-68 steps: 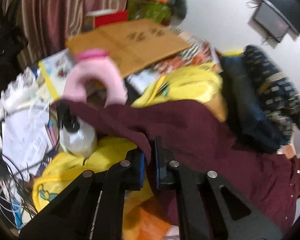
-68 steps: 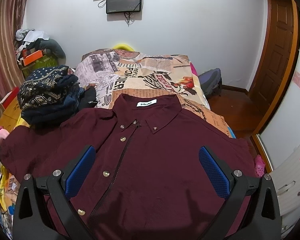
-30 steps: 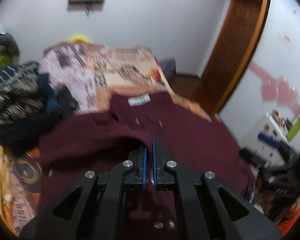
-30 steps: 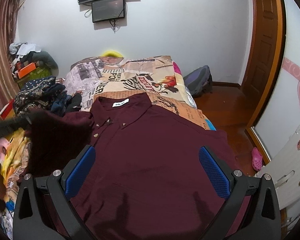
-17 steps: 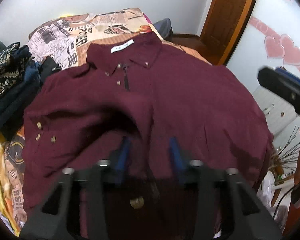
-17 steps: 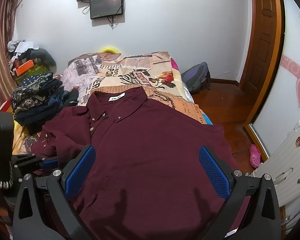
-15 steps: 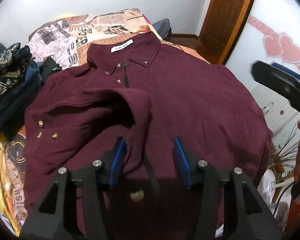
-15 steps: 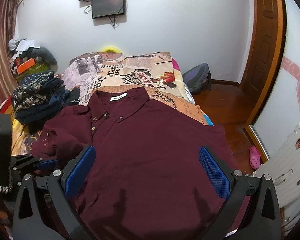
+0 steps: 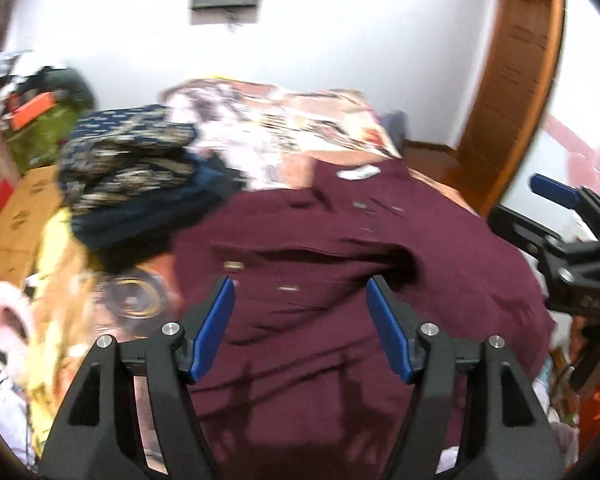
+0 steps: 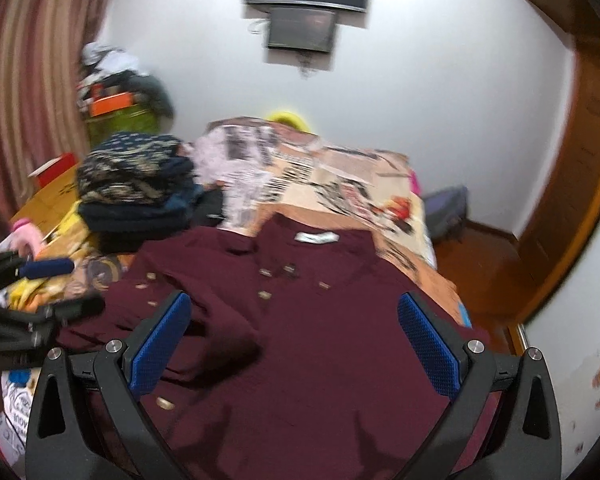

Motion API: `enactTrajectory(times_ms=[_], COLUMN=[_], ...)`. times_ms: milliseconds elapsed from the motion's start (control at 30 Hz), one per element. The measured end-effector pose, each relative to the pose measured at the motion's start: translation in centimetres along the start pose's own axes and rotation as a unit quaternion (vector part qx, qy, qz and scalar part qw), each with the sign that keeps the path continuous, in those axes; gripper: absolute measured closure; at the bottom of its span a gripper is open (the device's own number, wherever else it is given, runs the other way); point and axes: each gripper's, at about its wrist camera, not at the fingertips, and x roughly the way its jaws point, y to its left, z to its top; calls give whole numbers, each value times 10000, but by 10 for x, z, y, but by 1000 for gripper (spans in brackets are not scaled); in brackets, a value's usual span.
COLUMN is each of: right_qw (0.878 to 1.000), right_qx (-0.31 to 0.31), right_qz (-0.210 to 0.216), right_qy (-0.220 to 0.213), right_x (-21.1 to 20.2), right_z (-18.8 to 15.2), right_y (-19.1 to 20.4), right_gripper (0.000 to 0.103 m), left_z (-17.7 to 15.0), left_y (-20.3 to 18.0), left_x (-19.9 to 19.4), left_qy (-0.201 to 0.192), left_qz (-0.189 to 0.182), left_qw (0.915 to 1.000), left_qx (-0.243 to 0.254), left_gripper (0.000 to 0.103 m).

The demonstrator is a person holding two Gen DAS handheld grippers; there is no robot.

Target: Fold large clothes

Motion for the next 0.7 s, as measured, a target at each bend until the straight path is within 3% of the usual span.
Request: enactTrajectory(times_ms=[133, 267, 700], right_qw=[9981, 9919, 9480], right_qx=[-392, -754, -1630], right_qz=[470, 962, 1766], right_qy=[25, 349, 2085], right_x=[15, 45, 173], right_z=[10, 16, 41], right_y=[28, 53, 113], right_gripper=[1, 1, 6], left_z=[-10, -24, -71], left_y=[40, 73, 134], left_x=[-1, 3, 27], left_qy=[29, 138, 596], left_qz=[383, 660, 990], left_qw=[9985, 9950, 9825], left_qx=[-401, -737, -1463], left_gripper=[36, 36, 36])
